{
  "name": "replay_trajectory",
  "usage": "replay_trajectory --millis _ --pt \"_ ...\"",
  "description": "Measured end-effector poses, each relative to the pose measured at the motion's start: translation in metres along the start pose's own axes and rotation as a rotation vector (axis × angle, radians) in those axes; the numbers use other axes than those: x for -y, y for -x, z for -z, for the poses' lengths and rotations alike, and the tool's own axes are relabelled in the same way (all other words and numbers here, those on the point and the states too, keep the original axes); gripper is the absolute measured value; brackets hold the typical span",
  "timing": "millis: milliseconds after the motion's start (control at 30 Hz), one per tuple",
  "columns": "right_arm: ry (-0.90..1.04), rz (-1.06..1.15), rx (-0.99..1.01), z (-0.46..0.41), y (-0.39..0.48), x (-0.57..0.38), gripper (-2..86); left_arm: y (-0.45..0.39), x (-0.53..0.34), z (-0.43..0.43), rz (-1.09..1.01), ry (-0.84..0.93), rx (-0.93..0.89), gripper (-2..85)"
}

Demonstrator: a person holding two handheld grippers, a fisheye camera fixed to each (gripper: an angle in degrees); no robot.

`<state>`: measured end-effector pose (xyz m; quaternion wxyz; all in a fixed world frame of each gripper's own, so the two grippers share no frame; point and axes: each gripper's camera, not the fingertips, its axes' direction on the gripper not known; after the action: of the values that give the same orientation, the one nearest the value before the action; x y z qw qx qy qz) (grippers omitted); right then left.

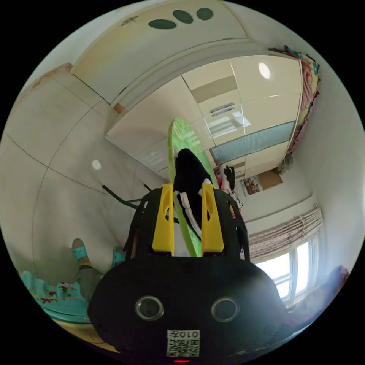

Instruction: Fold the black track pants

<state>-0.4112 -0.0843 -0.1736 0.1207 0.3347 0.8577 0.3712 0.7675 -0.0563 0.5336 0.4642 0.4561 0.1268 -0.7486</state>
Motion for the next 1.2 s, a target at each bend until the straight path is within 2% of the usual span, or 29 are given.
replay_trajectory --millis 33,133,233,367,433,500,600,667,800,900,1000,1133,1200 --pt "-0.004 0.002 0.002 0.000 0.001 -0.002 2.3 0.003 -0.001 0.005 0.024 -0.030 0.002 12.6" --pt "-0.009 0.001 0.013 0.000 0.004 -0.005 2.3 0.030 -0.012 0.017 0.111 -0.084 -0.147 15.3" --pt "-0.001 -0.002 0.015 -0.001 0.007 -0.006 2.3 0.049 -0.023 0.002 0.164 -0.018 -0.153 18.5" --pt "-0.009 0.002 0.014 -0.002 0.013 -0.011 2.3 0.046 -0.024 -0.029 0.176 0.036 -0.279 19.5" --pt "-0.016 0.004 0.013 -0.002 0.016 -0.013 2.4 0.033 -0.018 -0.038 0.158 0.033 -0.236 18.2" --pt "-0.019 0.006 0.009 -0.002 0.019 -0.014 2.4 0.020 -0.012 -0.041 0.155 0.029 -0.037 15.6" --pt "-0.030 -0.018 0.015 -0.004 0.023 -0.017 2.5 0.015 0.002 -0.033 0.099 0.063 0.036 13.7" --pt "-0.038 0.008 0.018 -0.003 0.035 -0.023 2.4 0.020 0.005 -0.014 0.088 -0.022 -0.043 13.1" --pt "-0.065 -0.046 0.042 0.008 0.038 -0.031 2.4 0.037 -0.008 0.033 0.090 -0.163 0.053 12.1" --pt "-0.199 -0.038 0.030 0.038 0.043 -0.034 2.3 0.051 -0.022 0.049 0.085 -0.182 0.020 11.6" --pt "-0.386 -0.124 0.098 0.066 0.034 -0.015 2.1 0.047 -0.024 0.051 0.058 -0.177 0.008 11.3" --pt "-0.408 -0.233 -0.109 0.079 0.016 0.038 1.7 0.036 -0.022 0.054 0.010 -0.171 0.026 11.0" --pt "-0.339 -0.287 -0.180 0.080 -0.001 0.054 1.4 0.035 -0.021 0.056 -0.012 -0.157 0.054 10.9"
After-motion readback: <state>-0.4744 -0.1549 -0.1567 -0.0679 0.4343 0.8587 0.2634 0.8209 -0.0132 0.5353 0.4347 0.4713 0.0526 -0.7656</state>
